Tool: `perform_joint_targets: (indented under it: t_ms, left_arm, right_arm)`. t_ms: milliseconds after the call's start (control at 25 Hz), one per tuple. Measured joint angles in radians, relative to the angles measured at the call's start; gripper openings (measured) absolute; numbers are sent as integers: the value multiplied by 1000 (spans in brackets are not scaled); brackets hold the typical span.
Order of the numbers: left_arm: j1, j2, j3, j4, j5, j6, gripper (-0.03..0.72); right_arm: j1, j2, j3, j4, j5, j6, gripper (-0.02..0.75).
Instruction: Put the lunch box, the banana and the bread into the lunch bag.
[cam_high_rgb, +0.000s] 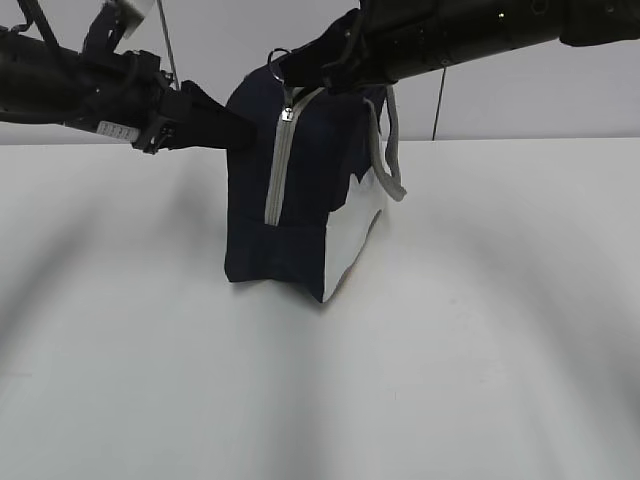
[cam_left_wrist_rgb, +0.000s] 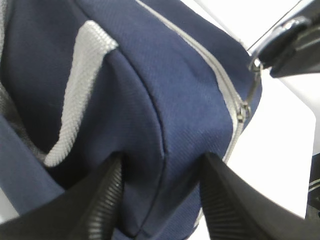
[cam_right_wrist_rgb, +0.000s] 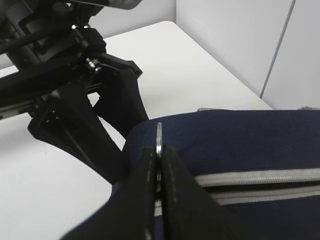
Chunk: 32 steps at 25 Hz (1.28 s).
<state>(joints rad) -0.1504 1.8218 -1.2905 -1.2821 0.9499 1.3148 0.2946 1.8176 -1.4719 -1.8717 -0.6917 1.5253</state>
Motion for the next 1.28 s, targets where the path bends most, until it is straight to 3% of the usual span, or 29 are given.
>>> perform_joint_targets:
  t_ms: [240, 560, 840, 1000, 1280]
  left_arm:
    - [0, 21, 0, 8, 7, 0, 307]
    - [0, 60, 0, -9, 41, -3, 109]
    - [0, 60, 0, -36, 38, -3, 88]
    - [-1, 60, 0, -36, 40, -3, 13]
    - [-1, 61, 0, -38, 84, -3, 4]
  right_arm:
    - [0, 0, 0, -1, 0, 0, -16]
    - [0, 0, 0, -2, 0, 0, -16]
    - [0, 0, 0, -2, 0, 0, -16]
    - [0, 0, 0, -2, 0, 2, -16]
    - [0, 0, 0, 10, 0, 14, -16]
